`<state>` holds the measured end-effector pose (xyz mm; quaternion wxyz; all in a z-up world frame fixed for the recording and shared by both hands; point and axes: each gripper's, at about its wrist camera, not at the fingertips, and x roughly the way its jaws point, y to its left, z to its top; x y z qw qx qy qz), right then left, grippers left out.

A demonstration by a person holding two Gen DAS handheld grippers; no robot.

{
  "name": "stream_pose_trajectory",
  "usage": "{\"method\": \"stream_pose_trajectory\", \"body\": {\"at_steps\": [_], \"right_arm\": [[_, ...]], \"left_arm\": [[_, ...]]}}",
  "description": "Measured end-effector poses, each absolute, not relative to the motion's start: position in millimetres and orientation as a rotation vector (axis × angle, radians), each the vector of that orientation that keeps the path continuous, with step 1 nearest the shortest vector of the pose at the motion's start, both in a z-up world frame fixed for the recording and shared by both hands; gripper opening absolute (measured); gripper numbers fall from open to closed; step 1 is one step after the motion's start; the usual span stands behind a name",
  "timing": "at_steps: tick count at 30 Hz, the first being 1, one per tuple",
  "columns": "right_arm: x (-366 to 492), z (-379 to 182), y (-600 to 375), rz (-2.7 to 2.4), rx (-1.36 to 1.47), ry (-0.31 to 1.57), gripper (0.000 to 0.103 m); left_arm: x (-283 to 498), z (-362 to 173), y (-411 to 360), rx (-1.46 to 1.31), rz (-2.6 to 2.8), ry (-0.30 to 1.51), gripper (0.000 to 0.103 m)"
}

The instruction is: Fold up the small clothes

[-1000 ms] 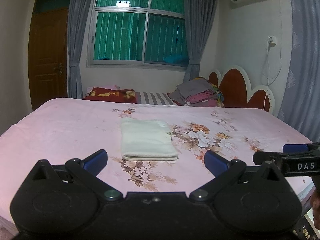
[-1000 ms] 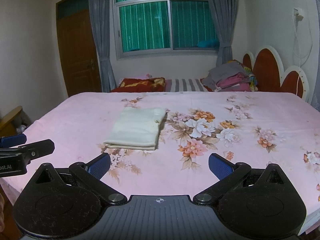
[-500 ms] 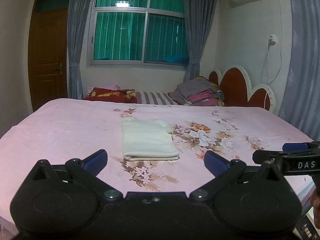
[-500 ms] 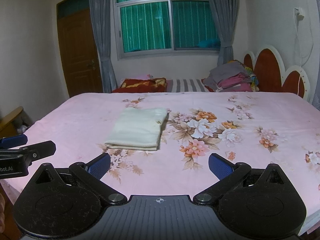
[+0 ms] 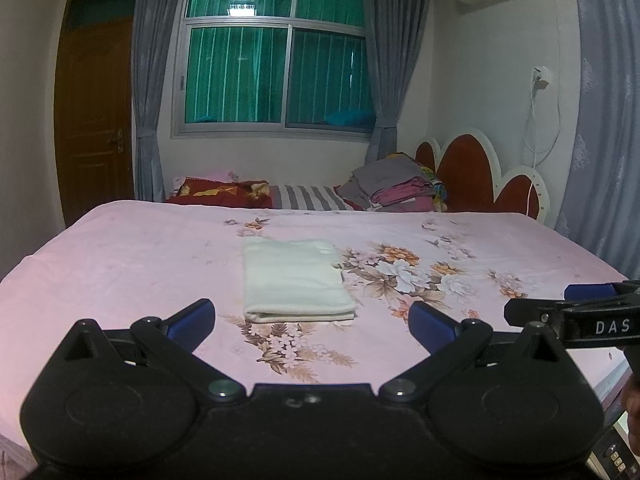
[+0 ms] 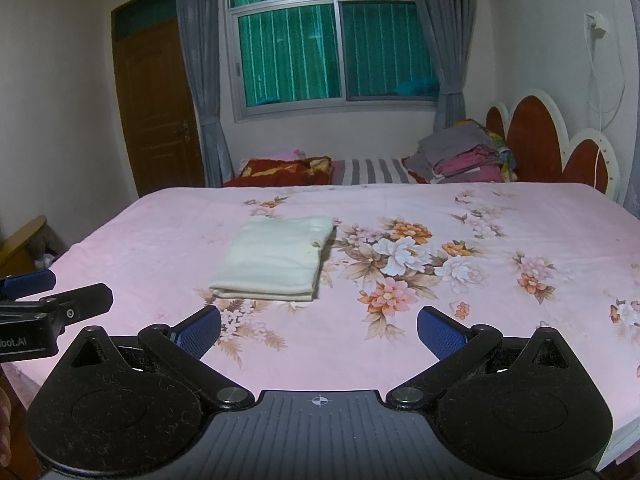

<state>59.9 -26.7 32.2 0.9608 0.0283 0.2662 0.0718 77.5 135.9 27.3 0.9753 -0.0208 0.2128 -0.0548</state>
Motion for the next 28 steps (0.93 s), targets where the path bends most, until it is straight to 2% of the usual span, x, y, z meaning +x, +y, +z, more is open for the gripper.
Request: {"method": "stream_pose_trajectory", "body": {"at_steps": [28], "right_arm": [[56.4,37.1,-30.0,0.152,0.057,0.530,0.103]], "left_arm": [[77.4,32.0,141.6,-0.039,-0.087,0.417,0.102]]}}
